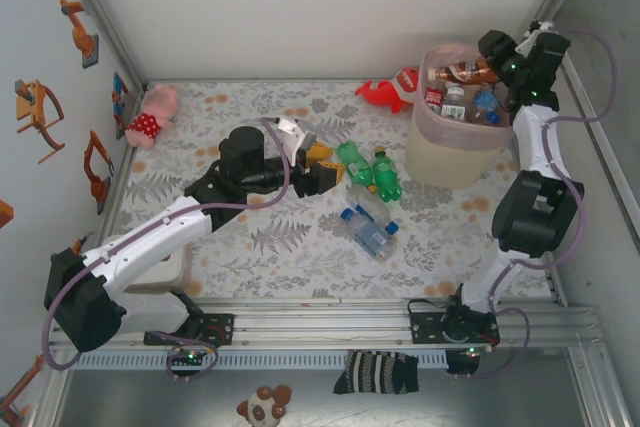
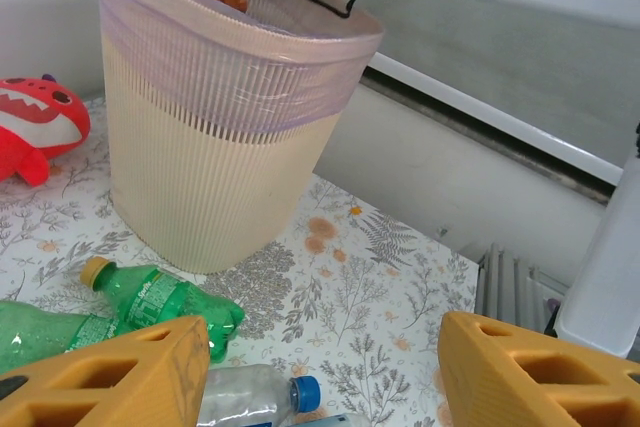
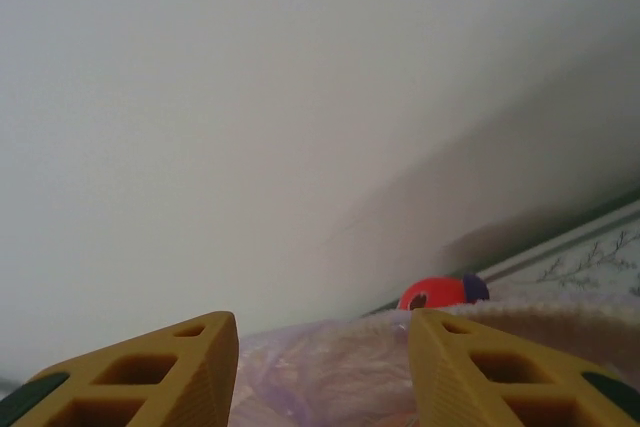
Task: Put the plastic bottles in the bin
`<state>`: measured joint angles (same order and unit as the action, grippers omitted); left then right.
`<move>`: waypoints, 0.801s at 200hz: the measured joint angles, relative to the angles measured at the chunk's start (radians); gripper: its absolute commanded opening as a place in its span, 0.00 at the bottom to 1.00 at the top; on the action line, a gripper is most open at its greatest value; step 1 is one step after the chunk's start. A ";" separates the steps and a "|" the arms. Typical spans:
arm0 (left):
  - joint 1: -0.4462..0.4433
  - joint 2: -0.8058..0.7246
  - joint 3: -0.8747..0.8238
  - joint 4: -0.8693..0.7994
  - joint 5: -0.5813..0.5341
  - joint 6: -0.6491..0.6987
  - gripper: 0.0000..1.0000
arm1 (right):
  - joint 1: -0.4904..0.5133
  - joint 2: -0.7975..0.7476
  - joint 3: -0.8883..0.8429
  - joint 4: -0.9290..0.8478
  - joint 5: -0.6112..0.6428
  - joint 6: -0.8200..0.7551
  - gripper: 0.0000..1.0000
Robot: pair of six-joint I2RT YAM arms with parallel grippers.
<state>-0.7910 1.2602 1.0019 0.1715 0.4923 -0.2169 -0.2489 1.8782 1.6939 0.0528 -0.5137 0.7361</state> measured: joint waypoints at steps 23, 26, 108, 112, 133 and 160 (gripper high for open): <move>0.000 0.000 0.000 0.000 0.002 0.000 0.61 | 0.005 0.012 -0.025 -0.005 -0.018 -0.001 0.47; 0.000 0.000 0.000 0.000 0.002 0.000 0.61 | 0.005 0.012 -0.027 -0.007 -0.019 -0.001 0.47; 0.000 -0.008 -0.023 0.003 0.002 -0.006 0.61 | 0.006 -0.083 -0.010 -0.167 -0.005 -0.084 0.49; 0.000 -0.008 -0.024 0.002 0.002 -0.008 0.61 | 0.008 -0.095 -0.010 -0.171 -0.006 -0.086 0.49; 0.000 -0.008 -0.028 0.008 0.002 -0.009 0.61 | 0.024 -0.143 0.008 -0.175 -0.026 -0.094 0.48; 0.000 -0.008 -0.028 0.012 0.002 -0.015 0.60 | 0.082 -0.142 0.058 -0.175 -0.074 -0.101 0.48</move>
<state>-0.7910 1.2522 0.9737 0.1833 0.4946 -0.2317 -0.1665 1.7359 1.7519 -0.1226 -0.5880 0.6353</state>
